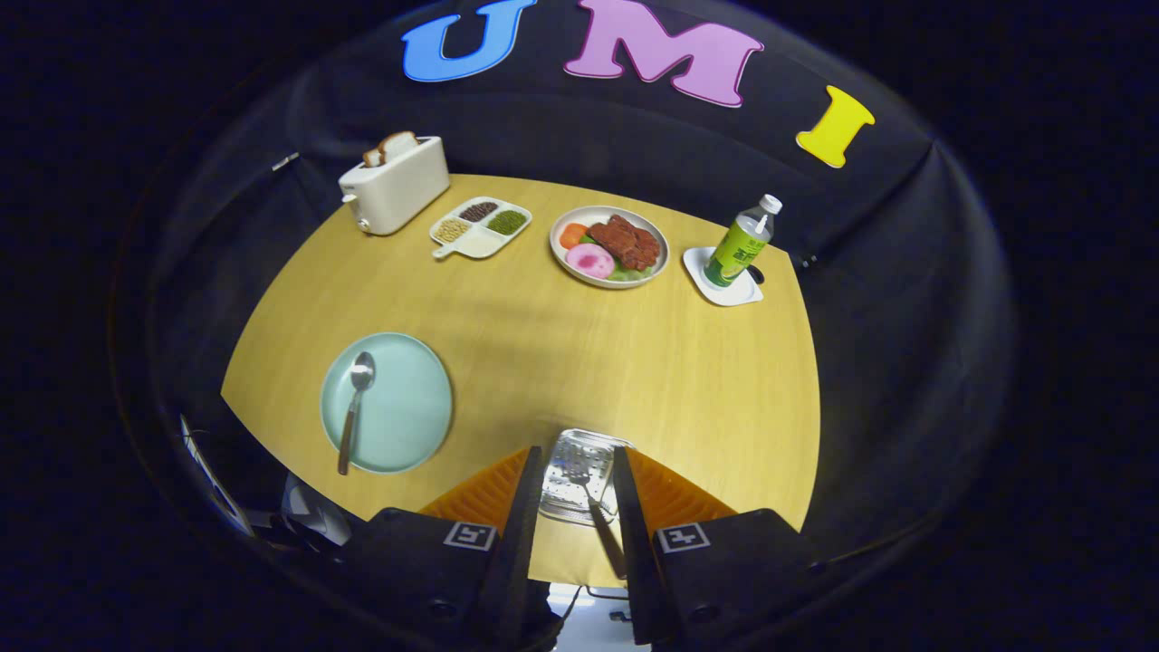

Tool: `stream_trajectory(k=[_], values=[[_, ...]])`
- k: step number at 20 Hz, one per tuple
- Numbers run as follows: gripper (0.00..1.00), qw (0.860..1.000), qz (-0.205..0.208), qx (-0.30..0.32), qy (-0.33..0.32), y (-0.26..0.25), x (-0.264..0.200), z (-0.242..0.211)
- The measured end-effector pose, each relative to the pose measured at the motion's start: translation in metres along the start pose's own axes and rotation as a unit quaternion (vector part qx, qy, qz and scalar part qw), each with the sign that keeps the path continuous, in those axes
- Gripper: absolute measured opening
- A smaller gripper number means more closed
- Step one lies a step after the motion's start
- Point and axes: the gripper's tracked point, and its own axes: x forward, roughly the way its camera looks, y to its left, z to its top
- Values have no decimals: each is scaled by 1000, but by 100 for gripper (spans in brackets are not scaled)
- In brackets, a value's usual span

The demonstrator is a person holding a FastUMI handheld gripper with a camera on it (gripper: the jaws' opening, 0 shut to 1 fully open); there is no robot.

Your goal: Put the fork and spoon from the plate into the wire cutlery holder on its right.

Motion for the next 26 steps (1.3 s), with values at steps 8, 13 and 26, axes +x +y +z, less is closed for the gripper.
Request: stream_trajectory(k=[8, 13, 26], values=[[50, 993, 111, -23, 11, 183, 47, -23], [50, 992, 107, -50, 50, 237, 99, -56], [17, 989, 91, -37, 108, 257, 153, -79]])
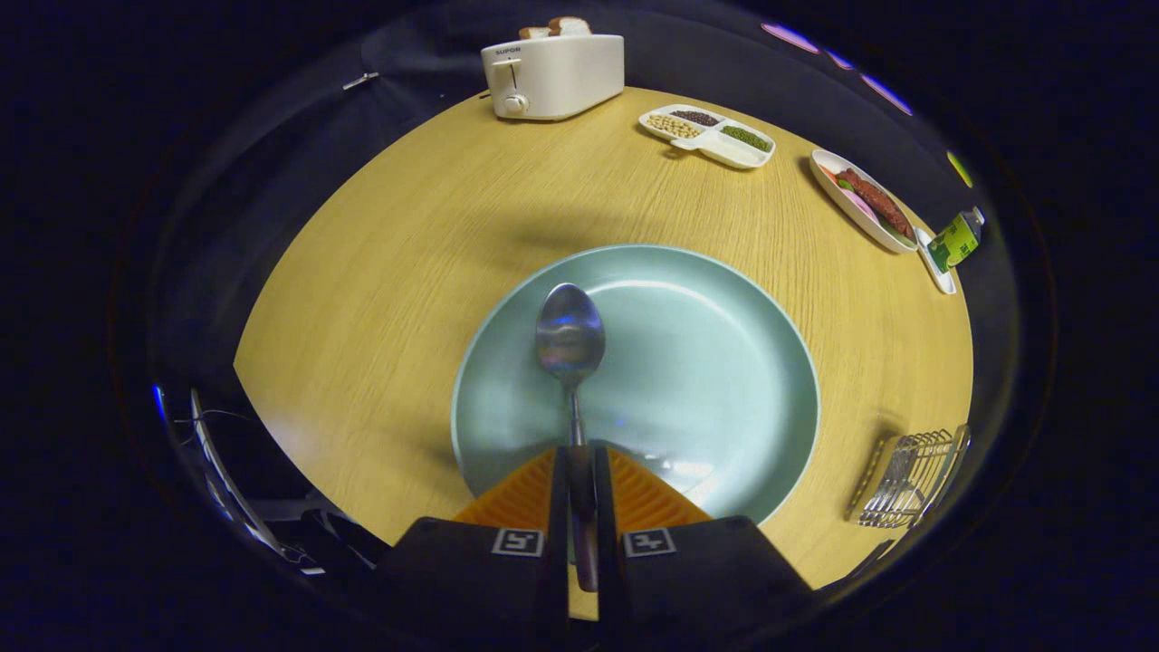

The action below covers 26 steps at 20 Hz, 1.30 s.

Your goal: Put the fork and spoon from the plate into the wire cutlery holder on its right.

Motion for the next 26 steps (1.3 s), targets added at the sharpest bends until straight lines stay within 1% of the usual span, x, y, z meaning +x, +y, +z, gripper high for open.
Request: stream_trajectory(k=[3, 4, 6, 7, 9, 11, 13, 15, 18, 22, 24, 26], values=[[8, 1000, 15, 3, 13, 3, -2, 0], [8, 1000, 24, 10, 13, 5, -4, 2], [8, 999, 24, 28, 1, -2, -12, 9], [8, 999, 33, 40, -2, -4, -19, 11], [8, 998, 40, 47, -4, -12, -32, 16], [8, 998, 48, 46, -9, -24, -49, 22], [8, 997, 64, 34, -15, -36, -78, 26], [8, 998, 56, 9, -5, -67, -109, 24], [8, 999, 44, -4, 27, -124, -158, 15], [8, 995, 4, -8, 96, -202, -204, -12], [8, 988, -10, -24, 151, -231, -219, -33], [7, 978, -20, -35, 206, -252, -227, -52]])
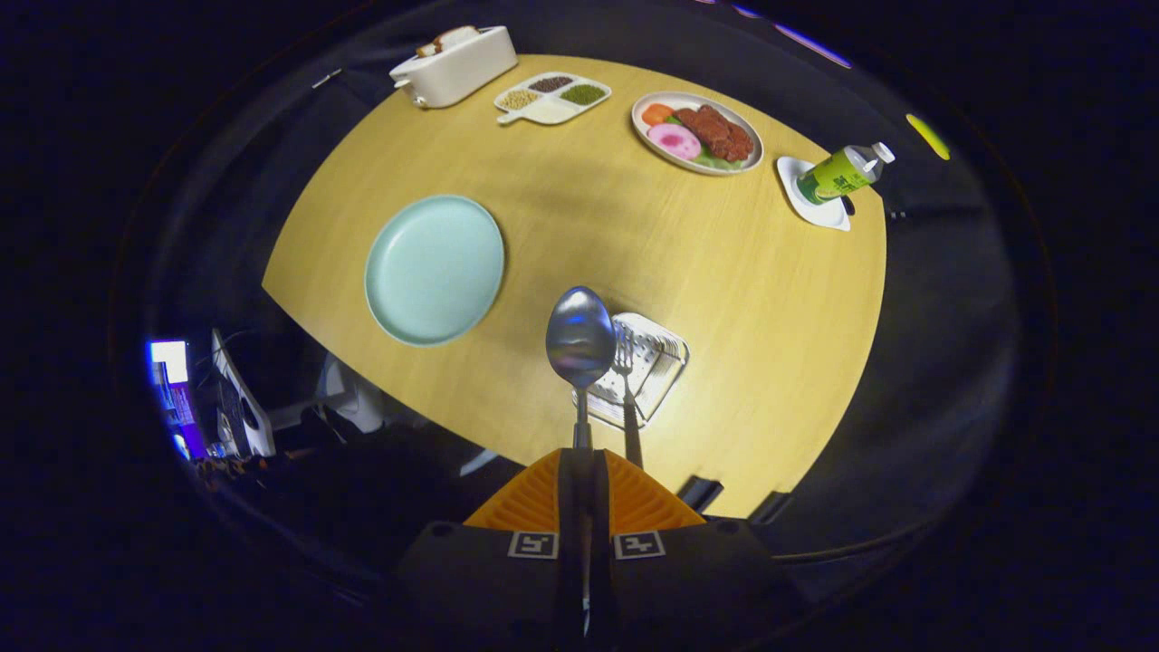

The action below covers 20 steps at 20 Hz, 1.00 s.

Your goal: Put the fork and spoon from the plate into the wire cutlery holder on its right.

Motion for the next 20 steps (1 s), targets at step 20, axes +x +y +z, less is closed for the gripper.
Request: stream_trajectory(k=[20], values=[[9, 976, -29, -13, 217, -27, 74, 9]])
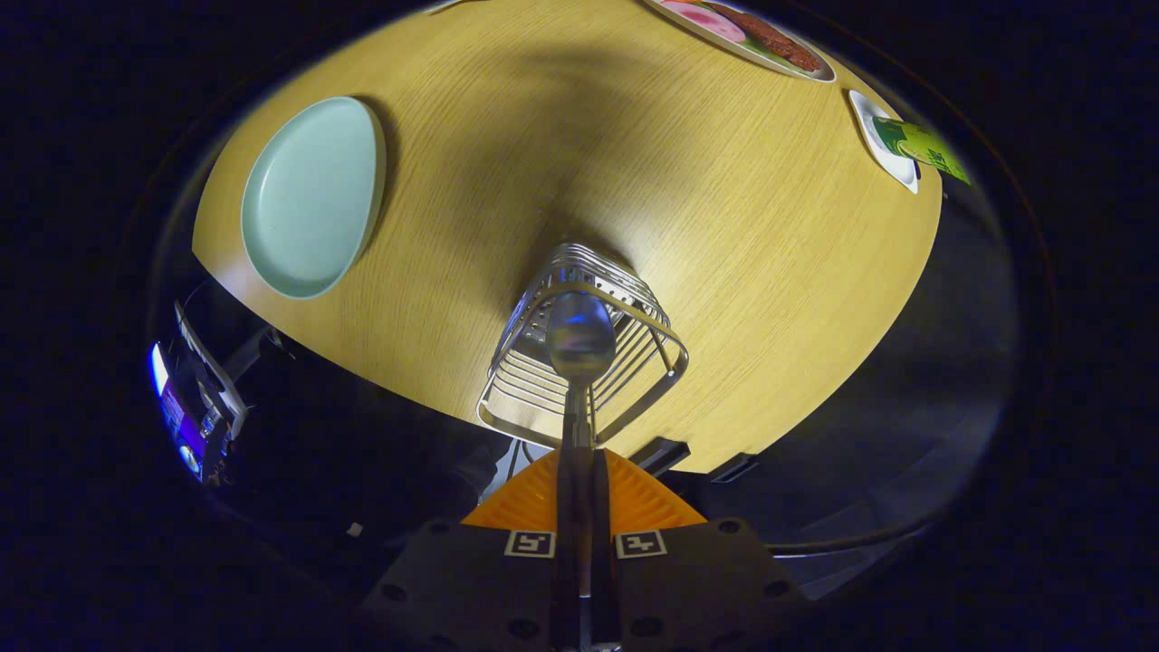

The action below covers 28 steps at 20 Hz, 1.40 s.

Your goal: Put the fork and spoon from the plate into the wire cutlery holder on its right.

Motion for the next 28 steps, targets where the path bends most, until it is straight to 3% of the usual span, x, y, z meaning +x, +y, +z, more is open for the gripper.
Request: stream_trajectory(k=[4, 5, 6, 7, 8, 11, 12, 14, 17, 23, 26, 28], values=[[20, 1000, 3, 0, -23, -4, -1, 3], [31, 999, 9, 2, -35, -2, 1, 2], [52, 999, 16, 3, -49, -1, -2, 0], [64, 997, 24, 6, -68, 0, -6, -1], [81, 995, 31, 9, -91, 0, -11, -3], [88, 984, 49, 23, -172, -3, -26, -10], [100, 977, 53, 36, -204, -5, -32, -14], [98, 957, 73, 60, -273, -6, -53, -18], [97, 917, 81, 100, -377, -16, -90, -21], [97, 818, 32, 170, -548, -51, -148, -39], [98, 789, 5, 171, -591, -55, -157, -51], [98, 778, -17, 168, -605, -58, -155, -55]])
